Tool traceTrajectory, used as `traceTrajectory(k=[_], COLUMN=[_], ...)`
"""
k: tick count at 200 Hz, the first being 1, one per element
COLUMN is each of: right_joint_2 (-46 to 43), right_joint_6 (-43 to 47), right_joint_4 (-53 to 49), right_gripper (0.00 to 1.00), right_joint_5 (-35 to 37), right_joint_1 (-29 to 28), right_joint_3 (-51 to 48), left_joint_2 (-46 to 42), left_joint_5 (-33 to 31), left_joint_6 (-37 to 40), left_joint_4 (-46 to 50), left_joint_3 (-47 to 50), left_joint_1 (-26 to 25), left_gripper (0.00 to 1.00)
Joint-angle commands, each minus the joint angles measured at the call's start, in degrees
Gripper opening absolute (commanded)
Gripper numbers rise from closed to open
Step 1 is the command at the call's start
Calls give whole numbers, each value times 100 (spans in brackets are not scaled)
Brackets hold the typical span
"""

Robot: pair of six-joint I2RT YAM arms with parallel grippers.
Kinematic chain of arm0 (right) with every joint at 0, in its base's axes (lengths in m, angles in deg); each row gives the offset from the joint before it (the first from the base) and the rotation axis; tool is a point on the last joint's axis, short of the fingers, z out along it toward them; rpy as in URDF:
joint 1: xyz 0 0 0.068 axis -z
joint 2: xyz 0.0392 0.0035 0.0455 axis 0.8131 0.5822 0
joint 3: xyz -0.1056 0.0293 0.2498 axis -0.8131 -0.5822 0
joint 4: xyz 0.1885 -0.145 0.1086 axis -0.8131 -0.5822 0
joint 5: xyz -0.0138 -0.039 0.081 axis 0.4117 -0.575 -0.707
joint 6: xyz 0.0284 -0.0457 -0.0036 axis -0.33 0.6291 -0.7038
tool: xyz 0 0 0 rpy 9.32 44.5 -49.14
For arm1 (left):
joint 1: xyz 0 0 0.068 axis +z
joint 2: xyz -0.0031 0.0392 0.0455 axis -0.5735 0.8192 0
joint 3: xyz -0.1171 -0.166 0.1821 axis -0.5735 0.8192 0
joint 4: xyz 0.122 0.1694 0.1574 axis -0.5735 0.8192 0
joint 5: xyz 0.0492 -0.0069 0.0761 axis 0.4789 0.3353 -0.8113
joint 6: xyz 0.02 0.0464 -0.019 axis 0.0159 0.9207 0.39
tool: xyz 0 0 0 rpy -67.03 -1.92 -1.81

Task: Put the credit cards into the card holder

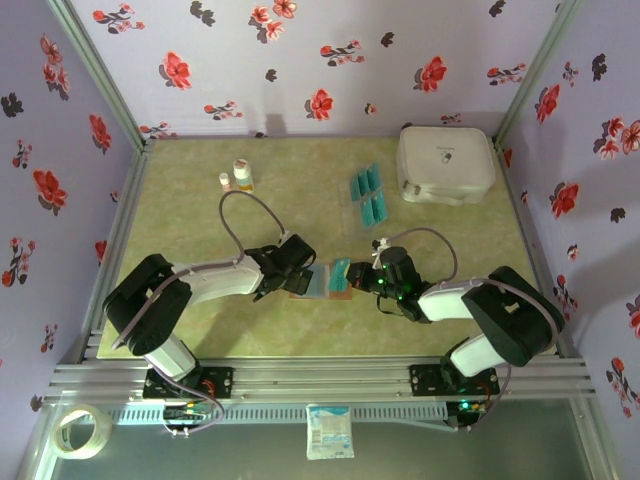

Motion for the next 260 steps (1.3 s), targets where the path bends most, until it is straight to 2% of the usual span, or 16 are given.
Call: traceTrajectory(k=[1,65,153,260], right_joint_2=[-96,-255,768,900], right_joint_6=[85,29,-451,-461], right_joint_4=[-154,72,1617,1771], right_gripper=[0,0,0,0], right_joint_5=[-101,-425,-672,-549], right_joint_1=[64,68,63,83], right_joint_3=[132,339,196,59], left_joint_2=[-13,17,4,39], left_joint_5=[-204,-195,-201,-200], left_joint_6=[-122,-204,-305,-322], left_joint_4=[193,165,137,119], left_joint_3=[146,188,240,272], left_joint_1=[-48,-72,-72,-72], left_gripper=[100,100,100,100])
